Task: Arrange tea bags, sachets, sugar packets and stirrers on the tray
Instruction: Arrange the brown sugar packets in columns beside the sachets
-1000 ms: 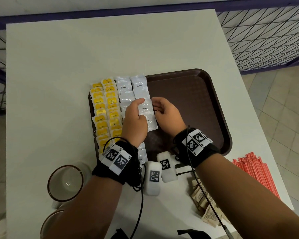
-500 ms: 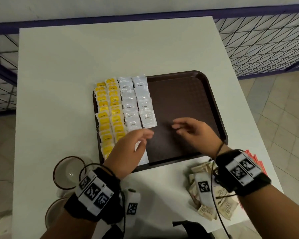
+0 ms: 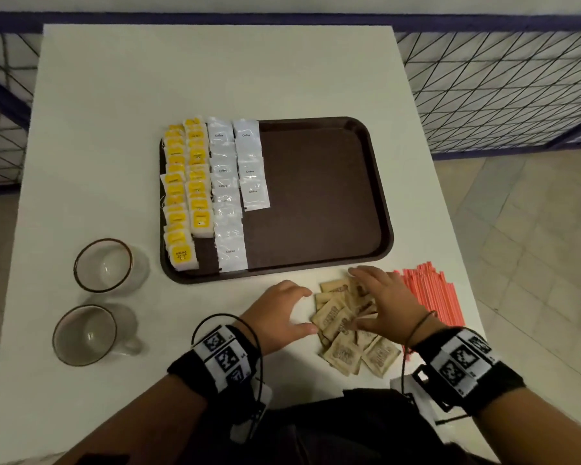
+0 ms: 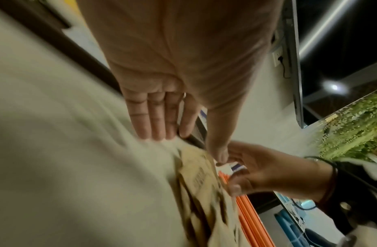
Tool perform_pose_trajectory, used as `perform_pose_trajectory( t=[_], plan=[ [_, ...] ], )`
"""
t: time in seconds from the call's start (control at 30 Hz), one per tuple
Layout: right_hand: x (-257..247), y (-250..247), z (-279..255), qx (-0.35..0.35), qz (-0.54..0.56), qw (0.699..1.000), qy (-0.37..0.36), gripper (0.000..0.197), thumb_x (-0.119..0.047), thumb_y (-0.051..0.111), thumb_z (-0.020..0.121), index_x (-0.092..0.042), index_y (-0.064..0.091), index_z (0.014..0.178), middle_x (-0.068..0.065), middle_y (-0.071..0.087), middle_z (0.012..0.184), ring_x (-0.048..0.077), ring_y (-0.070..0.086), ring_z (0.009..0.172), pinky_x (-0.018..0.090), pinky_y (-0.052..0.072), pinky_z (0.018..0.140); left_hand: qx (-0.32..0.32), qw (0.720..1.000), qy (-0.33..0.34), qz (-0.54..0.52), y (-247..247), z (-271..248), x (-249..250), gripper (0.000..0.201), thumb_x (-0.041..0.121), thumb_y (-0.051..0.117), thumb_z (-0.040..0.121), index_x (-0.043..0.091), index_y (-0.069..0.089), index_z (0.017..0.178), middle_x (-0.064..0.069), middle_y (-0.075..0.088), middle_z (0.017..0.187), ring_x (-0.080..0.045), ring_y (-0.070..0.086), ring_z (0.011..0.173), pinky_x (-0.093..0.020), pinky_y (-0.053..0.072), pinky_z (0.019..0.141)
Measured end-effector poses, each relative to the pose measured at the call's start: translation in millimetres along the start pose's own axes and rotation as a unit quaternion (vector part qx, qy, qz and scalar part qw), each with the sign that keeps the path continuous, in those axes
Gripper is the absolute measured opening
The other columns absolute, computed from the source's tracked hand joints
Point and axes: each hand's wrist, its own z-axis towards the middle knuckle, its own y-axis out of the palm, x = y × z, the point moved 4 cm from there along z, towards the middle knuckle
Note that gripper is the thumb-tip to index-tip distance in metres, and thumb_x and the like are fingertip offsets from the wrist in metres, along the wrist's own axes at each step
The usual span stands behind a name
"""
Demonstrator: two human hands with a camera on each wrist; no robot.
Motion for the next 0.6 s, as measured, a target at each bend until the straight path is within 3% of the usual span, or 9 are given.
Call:
perform_pose_trajectory(
  t=[0.1, 0.17, 0.3, 0.47, 0.6],
  plan=[
    [-4, 13, 8, 0.009, -0.010, 1.000, -0.017, 0.100, -0.043, 0.077, 0.060, -0.019, 0.028, 0.144, 0.010, 0.036, 0.142, 0.034, 0.041, 0.119, 0.039, 0.032, 0.103, 0.019, 0.999, -0.033, 0.012, 24, 19, 17, 0.094, 0.047, 0.075, 0.068, 0.020, 0.026, 0.144, 0.000, 0.031, 0.138, -0.017, 0.033, 0.126, -0.030, 0.031, 0.108],
    [-7, 16, 13, 0.023, 0.002, 0.999, -0.032, 0.099, -0.040, 0.077, 0.058, -0.018, 0.031, 0.143, 0.009, 0.039, 0.139, 0.033, 0.042, 0.118, 0.038, 0.033, 0.102, 0.047, 0.996, -0.036, 0.067, 33, 29, 25, 0.099, 0.046, 0.077, 0.067, 0.020, 0.021, 0.145, -0.002, 0.032, 0.135, -0.021, 0.033, 0.124, -0.036, 0.035, 0.106],
    [-16, 15, 21, 0.017, 0.054, 0.997, -0.046, 0.086, -0.031, 0.076, 0.066, -0.019, 0.036, 0.140, 0.007, 0.041, 0.128, 0.026, 0.038, 0.115, 0.033, 0.029, 0.101, 0.074, 0.994, -0.059, 0.050, 38, 38, 23, 0.088, 0.036, 0.078, 0.069, 0.022, 0.028, 0.139, -0.004, 0.043, 0.127, -0.023, 0.042, 0.117, -0.038, 0.040, 0.099],
    [-20, 10, 31, 0.019, 0.129, 0.989, -0.077, 0.069, -0.022, 0.076, 0.067, -0.013, 0.049, 0.129, 0.010, 0.047, 0.116, 0.026, 0.046, 0.107, 0.037, 0.039, 0.097, 0.107, 0.991, -0.040, -0.067, 28, 38, 17, 0.063, 0.020, 0.078, 0.070, 0.020, 0.043, 0.123, 0.000, 0.056, 0.114, -0.018, 0.055, 0.104, -0.031, 0.046, 0.088],
    [-26, 1, 38, 0.008, 0.122, 0.986, -0.110, 0.045, -0.017, 0.069, 0.074, -0.011, 0.057, 0.117, 0.009, 0.059, 0.110, 0.022, 0.052, 0.102, 0.024, 0.034, 0.085, 0.146, 0.980, -0.047, -0.127, 19, 32, 11, 0.051, 0.015, 0.074, 0.074, 0.020, 0.047, 0.116, 0.004, 0.060, 0.098, -0.017, 0.062, 0.088, -0.031, 0.050, 0.078]
  ],
)
